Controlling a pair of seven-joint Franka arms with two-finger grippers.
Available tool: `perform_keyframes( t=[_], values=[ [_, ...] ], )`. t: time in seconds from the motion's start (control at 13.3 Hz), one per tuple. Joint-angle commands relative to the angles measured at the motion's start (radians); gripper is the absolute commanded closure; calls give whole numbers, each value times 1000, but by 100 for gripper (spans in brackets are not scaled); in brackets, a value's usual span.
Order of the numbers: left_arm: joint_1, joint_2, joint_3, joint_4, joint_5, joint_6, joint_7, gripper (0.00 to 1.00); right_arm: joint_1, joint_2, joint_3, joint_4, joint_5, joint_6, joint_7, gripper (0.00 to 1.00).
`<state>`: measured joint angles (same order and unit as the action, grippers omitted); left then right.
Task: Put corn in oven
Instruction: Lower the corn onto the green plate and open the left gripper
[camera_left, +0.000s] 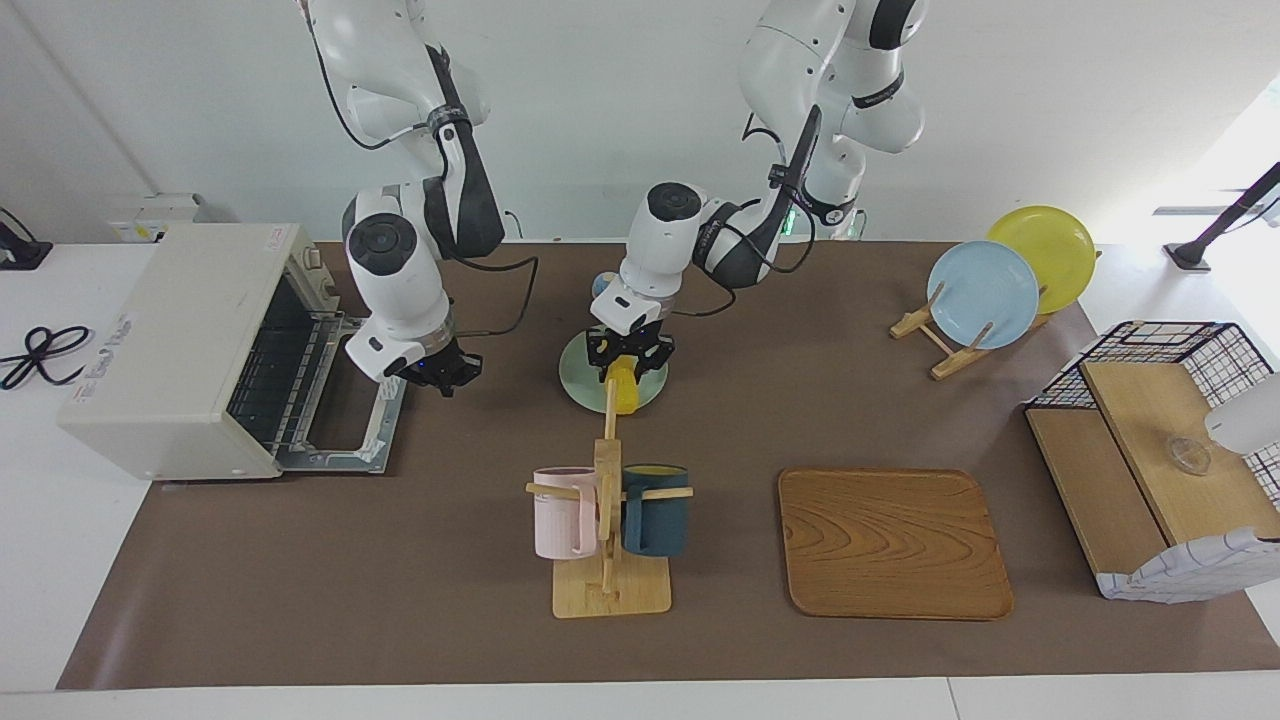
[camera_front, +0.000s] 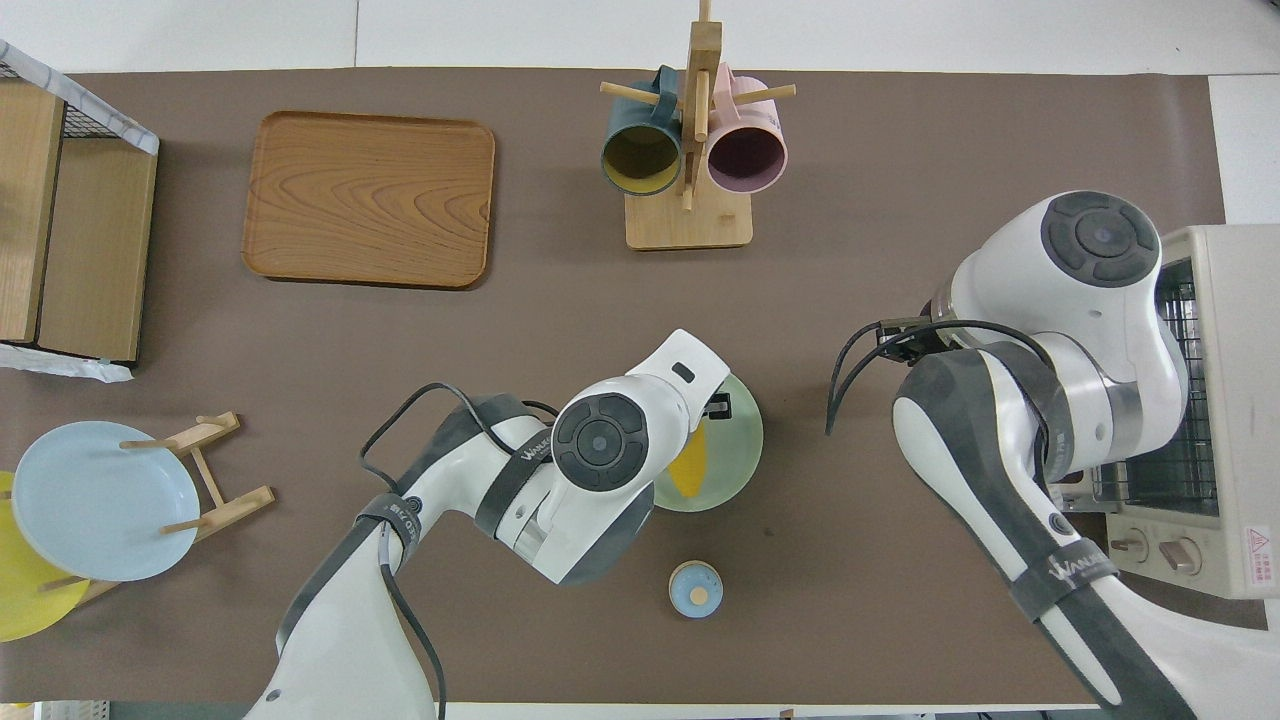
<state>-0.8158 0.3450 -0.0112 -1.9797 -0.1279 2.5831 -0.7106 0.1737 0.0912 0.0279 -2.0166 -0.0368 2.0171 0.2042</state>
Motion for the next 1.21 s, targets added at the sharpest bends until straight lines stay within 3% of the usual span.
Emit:
perform_keyframes(
  t=[0.0,0.08,0.15,0.23,0.3,0.38,0.68,0.9,1.05,1.13],
  values=[
    [-11,-8,16,-11,-6,14,42,65,-2,-54,26,-1,87,-49,0,57],
    [-11,-9,16,-13,-6,9,49,53,-2,-60,26,2,110,-64,0,41],
    [-12,-9,16,-14,-6,6,51,46,0,-76,32,3,112,-75,-2,36],
    [-13,-9,16,-15,-6,3,51,46,0,-91,47,6,114,-92,0,36],
    [-14,-9,16,-13,-6,3,52,34,-2,-109,61,16,114,-118,0,36],
    [-14,-9,16,-13,-6,3,52,1,-2,-122,61,33,114,-156,1,36],
    [-2,-30,16,-10,-6,-56,56,0,-2,-209,61,52,114,-290,3,40],
    [61,-119,16,-2,-6,-190,92,0,-2,-217,61,50,114,-316,-9,40],
    [115,-182,14,8,-6,-302,137,0,-2,-217,61,50,114,-313,-28,26],
    [142,-214,14,12,-9,-343,151,0,0,-217,61,50,114,-308,-28,24]
  ],
)
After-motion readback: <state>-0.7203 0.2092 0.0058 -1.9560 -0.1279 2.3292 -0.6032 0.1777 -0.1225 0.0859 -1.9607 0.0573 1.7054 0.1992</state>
